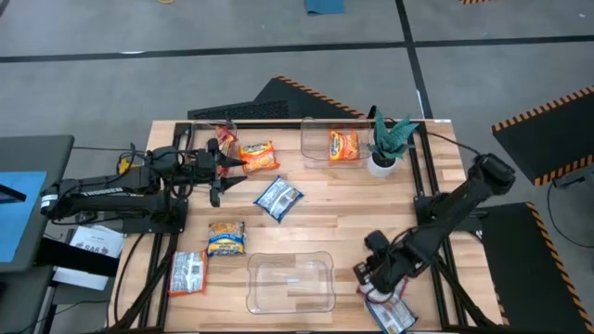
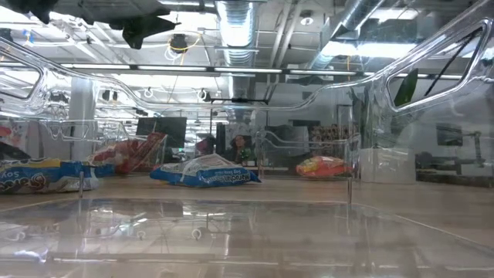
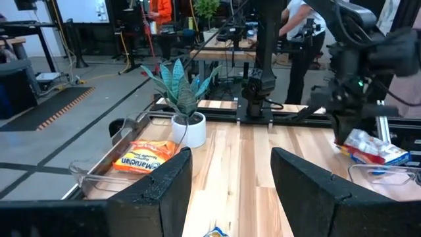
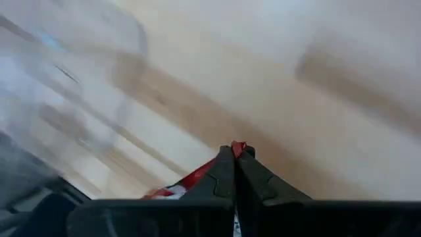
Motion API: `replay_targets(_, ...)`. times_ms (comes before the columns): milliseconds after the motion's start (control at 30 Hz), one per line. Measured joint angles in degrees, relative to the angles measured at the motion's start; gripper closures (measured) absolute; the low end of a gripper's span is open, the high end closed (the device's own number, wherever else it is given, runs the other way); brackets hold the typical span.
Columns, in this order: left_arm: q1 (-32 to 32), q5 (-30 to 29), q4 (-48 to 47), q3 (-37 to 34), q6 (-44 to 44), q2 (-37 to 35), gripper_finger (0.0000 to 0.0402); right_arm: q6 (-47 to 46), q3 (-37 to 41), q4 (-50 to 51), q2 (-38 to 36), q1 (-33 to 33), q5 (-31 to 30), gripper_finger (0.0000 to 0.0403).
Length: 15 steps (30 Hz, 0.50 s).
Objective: Sort Maruchan noodles
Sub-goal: Put the red noodle pack into the top left transparent bin
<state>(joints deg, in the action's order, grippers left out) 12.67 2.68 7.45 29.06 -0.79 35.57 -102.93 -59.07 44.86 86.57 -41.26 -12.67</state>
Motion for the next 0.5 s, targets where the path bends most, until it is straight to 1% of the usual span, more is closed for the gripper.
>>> replay_targets(133,0.0,0.0,1.1,0.0,0.6,0.0,0.0209,9.0,-0.6,0.0,-4.4,4.4,-5.7,0.0386)
replay_targets(267,0.0,-0.1,4.2,0.0,1.8,0.0,0.0209,20.9,-3.8,-0.2,-7.0,9.9,-10.3,0.0386)
replay_targets(400,0.0,-1.6,4.3,1.0,5.4,-0.9,0.0209,35.5,-8.7,-0.2,-7.7,16.8,-12.5,0.0386)
replay_targets(500,0.0,-2.9,3.3,1.3,7.7,-2.3,0.0209,46.4,-12.7,-0.2,-7.6,22.9,-12.8,0.0386)
